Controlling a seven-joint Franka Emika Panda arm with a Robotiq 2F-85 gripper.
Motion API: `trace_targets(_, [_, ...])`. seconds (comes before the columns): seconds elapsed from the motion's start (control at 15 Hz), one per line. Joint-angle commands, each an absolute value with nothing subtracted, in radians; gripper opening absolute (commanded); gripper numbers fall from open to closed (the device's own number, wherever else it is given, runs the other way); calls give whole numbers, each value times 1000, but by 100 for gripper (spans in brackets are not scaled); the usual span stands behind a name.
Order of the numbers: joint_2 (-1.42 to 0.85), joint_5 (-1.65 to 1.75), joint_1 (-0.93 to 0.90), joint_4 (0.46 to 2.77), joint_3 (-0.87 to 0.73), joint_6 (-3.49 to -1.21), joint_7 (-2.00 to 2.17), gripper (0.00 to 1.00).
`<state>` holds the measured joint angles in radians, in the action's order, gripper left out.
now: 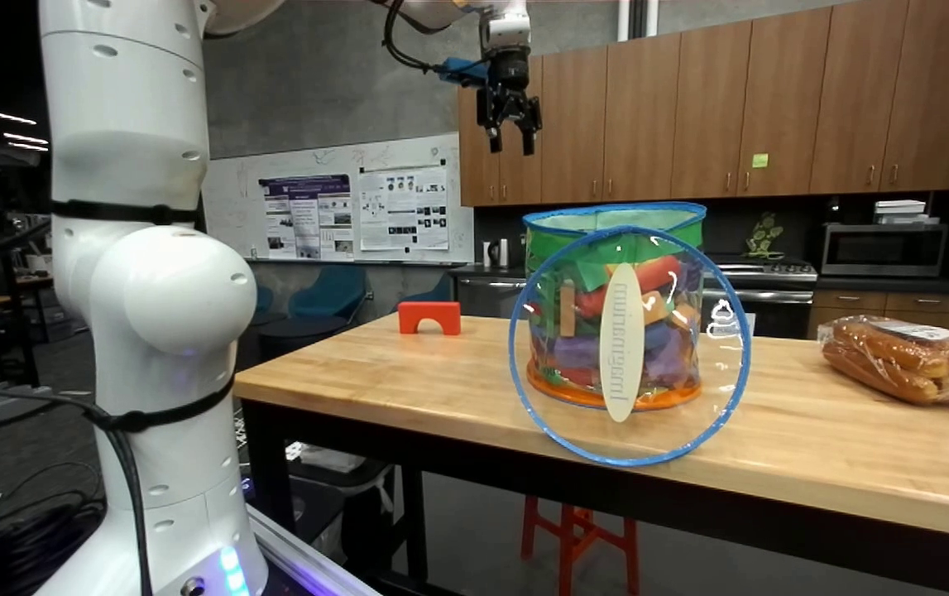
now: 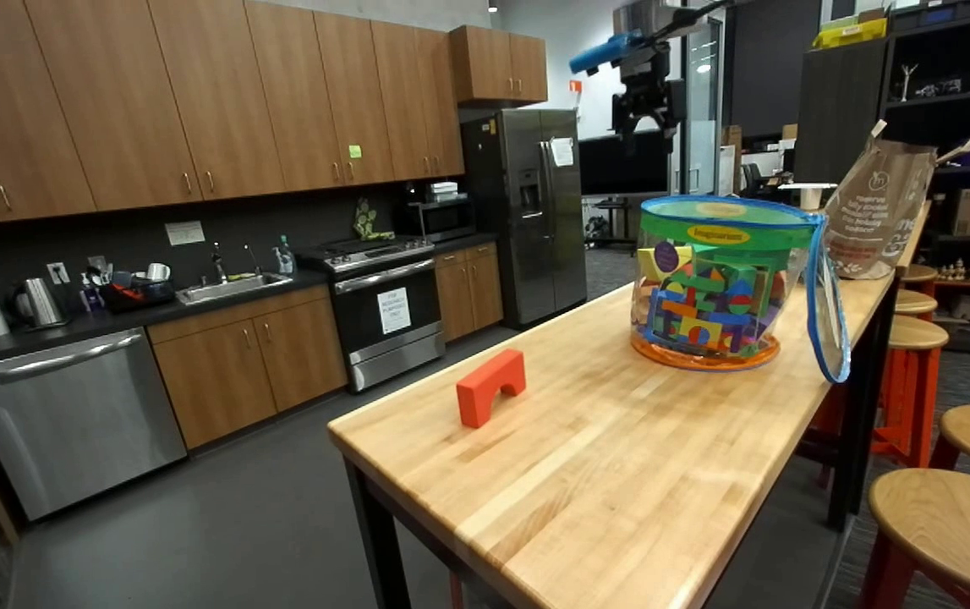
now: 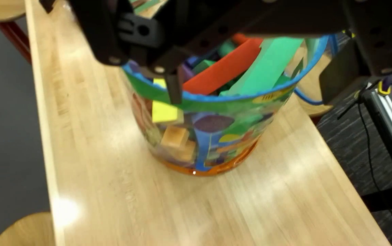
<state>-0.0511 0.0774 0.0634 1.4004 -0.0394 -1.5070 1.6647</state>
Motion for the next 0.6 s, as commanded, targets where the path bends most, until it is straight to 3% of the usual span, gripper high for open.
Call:
trace_targets(0.0, [-59, 80, 6, 1468, 18, -1622, 1662, 100])
trace_targets(0.53, [-62, 40, -87, 1635, 69, -1802, 1659, 100])
